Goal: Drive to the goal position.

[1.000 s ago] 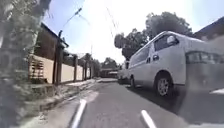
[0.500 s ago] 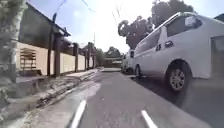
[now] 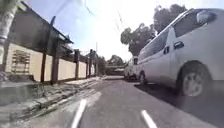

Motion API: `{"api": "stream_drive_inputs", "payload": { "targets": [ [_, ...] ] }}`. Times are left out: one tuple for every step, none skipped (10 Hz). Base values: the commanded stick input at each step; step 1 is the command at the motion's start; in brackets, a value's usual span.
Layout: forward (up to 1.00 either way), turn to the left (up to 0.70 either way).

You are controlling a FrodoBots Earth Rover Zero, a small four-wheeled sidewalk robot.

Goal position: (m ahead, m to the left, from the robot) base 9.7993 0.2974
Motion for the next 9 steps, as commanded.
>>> {"api": "stream_drive_inputs", "payload": {
  "targets": [
    [0.70, -0.07],
    [0.70, -0.08],
    [0.70, -0.09],
    [0.70, -0.10],
    [0.70, -0.11],
    [0.70, -0.13],
    [0.70, -0.14],
    [0.70, -0.21],
    [0.70, -0.29]
  ]
}}
